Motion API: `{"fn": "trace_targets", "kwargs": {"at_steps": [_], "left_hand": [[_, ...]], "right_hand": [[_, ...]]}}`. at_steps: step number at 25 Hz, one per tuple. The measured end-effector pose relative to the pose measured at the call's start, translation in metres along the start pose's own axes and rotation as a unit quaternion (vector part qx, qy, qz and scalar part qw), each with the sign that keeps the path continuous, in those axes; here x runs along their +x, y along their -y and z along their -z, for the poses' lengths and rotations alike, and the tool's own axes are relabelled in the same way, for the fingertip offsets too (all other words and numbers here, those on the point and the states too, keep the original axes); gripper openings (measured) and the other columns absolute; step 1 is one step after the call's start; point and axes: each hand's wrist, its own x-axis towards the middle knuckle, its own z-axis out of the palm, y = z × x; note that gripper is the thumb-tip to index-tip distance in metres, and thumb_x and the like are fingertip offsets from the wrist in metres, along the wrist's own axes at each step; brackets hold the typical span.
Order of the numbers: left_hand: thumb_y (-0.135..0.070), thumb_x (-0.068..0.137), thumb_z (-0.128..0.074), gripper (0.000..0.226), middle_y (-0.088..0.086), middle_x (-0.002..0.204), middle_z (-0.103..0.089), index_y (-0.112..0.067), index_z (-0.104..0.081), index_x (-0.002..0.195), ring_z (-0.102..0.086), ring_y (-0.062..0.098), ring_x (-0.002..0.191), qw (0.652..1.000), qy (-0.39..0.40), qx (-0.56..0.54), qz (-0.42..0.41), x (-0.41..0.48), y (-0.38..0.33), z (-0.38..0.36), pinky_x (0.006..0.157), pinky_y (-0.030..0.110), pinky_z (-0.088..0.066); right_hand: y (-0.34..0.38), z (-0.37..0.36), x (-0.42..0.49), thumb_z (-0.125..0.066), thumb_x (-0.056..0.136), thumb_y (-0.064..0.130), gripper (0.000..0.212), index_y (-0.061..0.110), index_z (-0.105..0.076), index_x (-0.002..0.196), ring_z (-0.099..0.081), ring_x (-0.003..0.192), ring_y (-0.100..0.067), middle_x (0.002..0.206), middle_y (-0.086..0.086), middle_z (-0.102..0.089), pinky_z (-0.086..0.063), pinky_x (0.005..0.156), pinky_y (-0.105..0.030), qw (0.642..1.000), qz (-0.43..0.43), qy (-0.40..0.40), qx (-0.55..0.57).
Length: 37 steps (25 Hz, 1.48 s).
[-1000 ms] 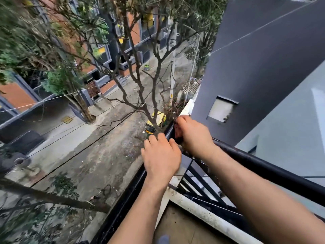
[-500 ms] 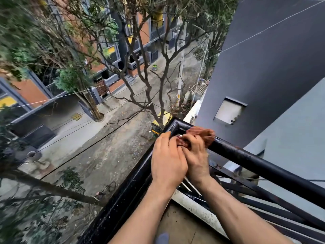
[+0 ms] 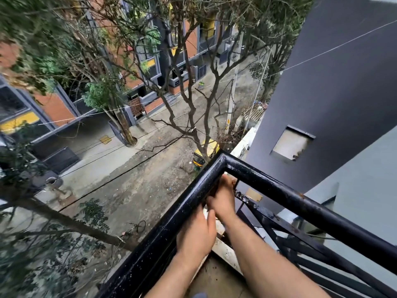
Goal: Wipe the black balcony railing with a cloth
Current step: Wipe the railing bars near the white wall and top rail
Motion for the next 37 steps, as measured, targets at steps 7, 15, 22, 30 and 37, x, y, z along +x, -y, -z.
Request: {"fn": "trace_targets", "kwargs": {"at_steps": [7, 15, 22, 30, 37], "left_hand": [[-0.043, 0.101, -0.045, 0.055, 0.007, 0.140, -0.058, -0.016, -0.037, 0.148, -0.059, 0.025, 0.123, 0.999, 0.033, 0.036, 0.019, -0.005, 0.021, -0.014, 0.093, 0.035, -0.049], [-0.042, 0.091, -0.055, 0.076, 0.009, 0.155, -0.042, -0.015, -0.023, 0.155, -0.044, 0.026, 0.139, 0.997, 0.033, 0.076, 0.006, -0.001, 0.033, -0.023, 0.107, 0.034, -0.042], [-0.039, 0.088, -0.054, 0.075, 0.009, 0.151, -0.045, -0.013, -0.026, 0.152, -0.043, 0.027, 0.138, 0.995, 0.036, 0.088, 0.023, 0.001, 0.030, -0.025, 0.109, 0.037, -0.041], [-0.021, 0.084, -0.047, 0.056, 0.012, 0.132, -0.060, -0.009, -0.043, 0.139, -0.057, 0.031, 0.121, 0.998, 0.033, 0.042, 0.035, -0.006, 0.023, -0.013, 0.098, 0.038, -0.047], [-0.025, 0.094, -0.047, 0.052, -0.010, 0.148, -0.052, -0.032, -0.044, 0.146, -0.048, 0.011, 0.136, 0.990, 0.034, -0.123, 0.054, 0.008, 0.035, -0.015, 0.110, 0.033, -0.042]], "right_hand": [[0.005, 0.018, 0.007, -0.044, 0.098, 0.009, 0.043, 0.008, -0.051, 0.140, -0.031, 0.139, -0.038, 0.146, -0.021, -0.040, -0.039, 0.110, -0.043, 0.854, 0.129, 0.194, -0.466], [0.026, 0.023, 0.026, -0.034, 0.104, 0.026, 0.054, 0.005, -0.035, 0.154, -0.034, 0.140, -0.038, 0.157, -0.019, -0.034, -0.033, 0.114, -0.045, 0.770, 0.092, 0.180, -0.605], [0.004, 0.011, 0.007, -0.030, 0.106, 0.027, 0.063, 0.000, -0.012, 0.160, 0.003, 0.154, -0.045, 0.167, -0.026, -0.005, 0.009, 0.123, -0.054, 0.772, 0.113, 0.194, -0.595], [-0.012, -0.023, -0.074, -0.051, 0.078, -0.006, 0.034, 0.009, -0.078, 0.094, -0.070, 0.093, -0.025, 0.105, -0.012, -0.072, -0.055, 0.077, -0.023, 0.937, -0.215, 0.009, 0.274], [0.024, -0.021, -0.043, -0.066, 0.085, -0.005, 0.068, 0.018, -0.047, 0.146, -0.051, 0.128, -0.010, 0.137, 0.003, -0.055, -0.040, 0.111, -0.022, 0.935, -0.090, -0.115, 0.324]]}}
